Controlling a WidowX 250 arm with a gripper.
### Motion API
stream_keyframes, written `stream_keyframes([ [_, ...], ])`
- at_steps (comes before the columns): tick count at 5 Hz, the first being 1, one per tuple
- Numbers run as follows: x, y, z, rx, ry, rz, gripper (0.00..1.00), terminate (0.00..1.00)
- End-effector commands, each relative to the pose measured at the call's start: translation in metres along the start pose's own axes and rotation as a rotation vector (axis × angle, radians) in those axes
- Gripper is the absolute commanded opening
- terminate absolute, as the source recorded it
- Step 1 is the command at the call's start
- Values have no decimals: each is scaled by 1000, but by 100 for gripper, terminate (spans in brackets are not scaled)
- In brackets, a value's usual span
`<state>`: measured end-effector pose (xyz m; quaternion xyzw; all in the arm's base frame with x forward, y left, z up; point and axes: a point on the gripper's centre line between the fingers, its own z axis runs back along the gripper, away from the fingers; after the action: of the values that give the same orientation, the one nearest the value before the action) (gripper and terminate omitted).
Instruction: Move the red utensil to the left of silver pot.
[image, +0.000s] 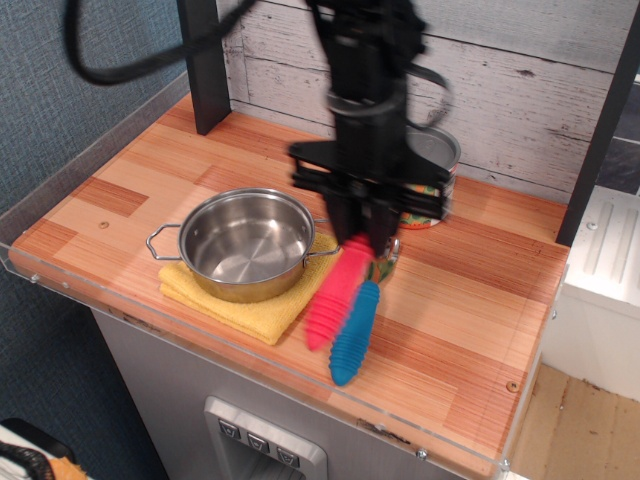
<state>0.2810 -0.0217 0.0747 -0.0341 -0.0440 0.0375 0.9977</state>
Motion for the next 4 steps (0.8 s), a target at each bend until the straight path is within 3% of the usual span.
stream_keyframes([
  [1,10,69,36,73,24,106,0,0],
  [2,15,96,40,98,84,110,0,0],
  [3,22,131,44,191,149,60,0,0],
  [4,26,150,40,271,135,22,0,0],
])
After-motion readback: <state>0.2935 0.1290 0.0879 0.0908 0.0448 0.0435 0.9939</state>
